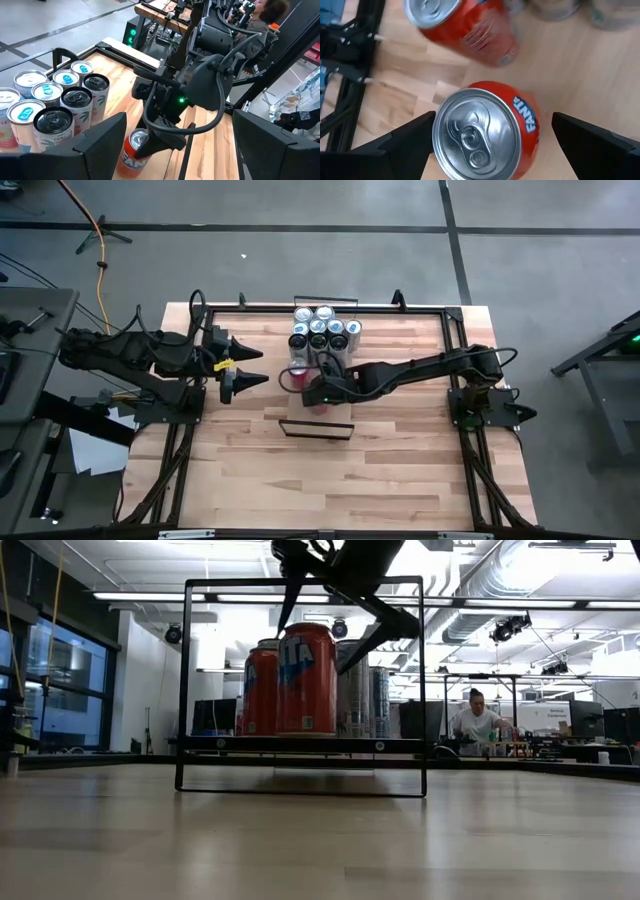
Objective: Place canned beverage on shelf
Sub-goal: Put the red soda can on the shelf aligned with the other red soda can
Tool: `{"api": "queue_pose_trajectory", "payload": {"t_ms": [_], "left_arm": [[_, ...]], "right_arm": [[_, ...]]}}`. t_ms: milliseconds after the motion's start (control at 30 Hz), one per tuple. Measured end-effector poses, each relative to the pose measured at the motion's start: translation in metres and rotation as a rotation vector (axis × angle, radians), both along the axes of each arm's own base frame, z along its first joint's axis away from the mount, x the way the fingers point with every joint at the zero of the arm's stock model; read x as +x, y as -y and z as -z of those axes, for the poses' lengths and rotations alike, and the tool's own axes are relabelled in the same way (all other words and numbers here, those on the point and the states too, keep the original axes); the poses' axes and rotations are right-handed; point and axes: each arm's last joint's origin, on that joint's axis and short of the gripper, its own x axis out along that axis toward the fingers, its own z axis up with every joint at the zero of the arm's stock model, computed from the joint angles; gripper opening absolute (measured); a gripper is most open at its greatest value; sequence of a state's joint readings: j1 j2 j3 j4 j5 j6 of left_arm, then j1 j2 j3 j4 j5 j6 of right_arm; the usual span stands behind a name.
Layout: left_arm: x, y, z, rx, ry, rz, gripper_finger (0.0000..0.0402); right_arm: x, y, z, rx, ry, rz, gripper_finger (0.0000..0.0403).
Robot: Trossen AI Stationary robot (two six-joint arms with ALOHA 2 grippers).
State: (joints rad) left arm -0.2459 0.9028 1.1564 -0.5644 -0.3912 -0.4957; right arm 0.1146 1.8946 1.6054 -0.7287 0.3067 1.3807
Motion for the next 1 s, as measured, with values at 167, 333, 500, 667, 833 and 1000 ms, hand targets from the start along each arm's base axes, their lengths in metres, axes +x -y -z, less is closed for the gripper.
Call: {"api": "queue_pose_trajectory", "payload": {"t_ms": [167,333,500,667,833,1000], "left_arm": [[0.000,0.000,0.000,0.000,0.000,0.000,0.0319],[0.000,0.000,0.000,0.002,-0.001,0.000,0.0319],[0.000,0.000,0.000,0.008,-0.002,0.002,0.0319],[0.000,0.000,0.000,0.037,-0.006,0.010,0.0319],[0.000,0.000,0.000,0.043,-0.007,0.012,0.0319],[0.000,0.001,0.000,0.059,-0.014,0.062,0.0319]], "right_arm": [[-0.005,0.006,0.003,-0.041,-0.059,0.045,0.0382],[-0.008,0.009,0.004,-0.061,-0.095,0.059,0.0382],[-0.009,0.019,0.004,-0.099,-0.104,0.094,0.0382],[-0.006,0.026,0.000,-0.130,-0.076,0.069,0.0382],[-0.015,0.029,-0.022,-0.213,-0.039,0.036,0.0382],[-0.036,0.031,-0.059,-0.380,-0.011,-0.054,0.0382]]}}
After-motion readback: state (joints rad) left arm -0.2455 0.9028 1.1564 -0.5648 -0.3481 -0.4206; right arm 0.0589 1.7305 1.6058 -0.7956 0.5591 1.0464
